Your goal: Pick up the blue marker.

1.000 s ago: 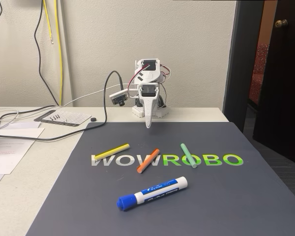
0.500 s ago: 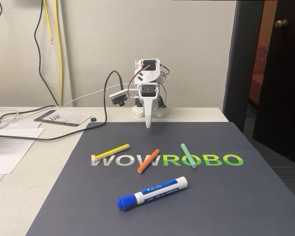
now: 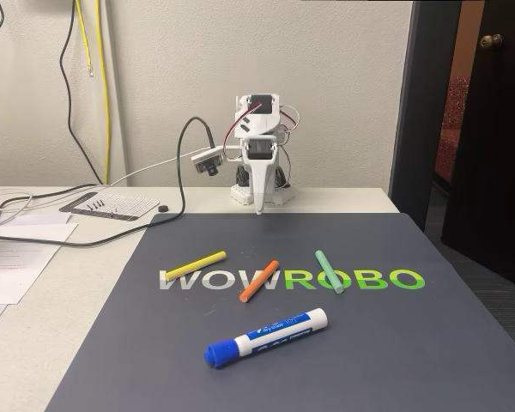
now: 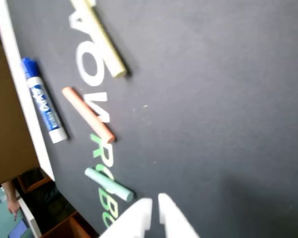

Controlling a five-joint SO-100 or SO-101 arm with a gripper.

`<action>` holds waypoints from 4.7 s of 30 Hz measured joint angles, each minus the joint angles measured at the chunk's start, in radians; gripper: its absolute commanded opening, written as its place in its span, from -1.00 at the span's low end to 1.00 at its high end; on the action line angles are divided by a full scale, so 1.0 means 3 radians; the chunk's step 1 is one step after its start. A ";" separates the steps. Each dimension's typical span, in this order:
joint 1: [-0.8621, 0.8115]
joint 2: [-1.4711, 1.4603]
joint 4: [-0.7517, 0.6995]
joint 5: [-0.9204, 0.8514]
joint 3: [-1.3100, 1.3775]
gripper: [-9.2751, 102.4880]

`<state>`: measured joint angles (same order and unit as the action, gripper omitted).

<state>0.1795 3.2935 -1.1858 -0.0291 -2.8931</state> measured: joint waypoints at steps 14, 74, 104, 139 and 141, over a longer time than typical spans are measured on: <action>0.0138 -0.1892 0.0000 -0.0245 0.1621 -0.83; 0.0307 -0.9725 -0.1462 -0.1442 1.0390 -0.47; 0.0220 -1.0181 -0.0900 -0.1856 1.0380 -0.40; -0.0015 -1.0385 -0.0833 -0.2506 1.0380 -0.39; 0.0010 -1.0385 -0.0859 -0.2480 1.0380 -0.39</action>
<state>0.1825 0.1779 -1.4435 -0.7731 0.2209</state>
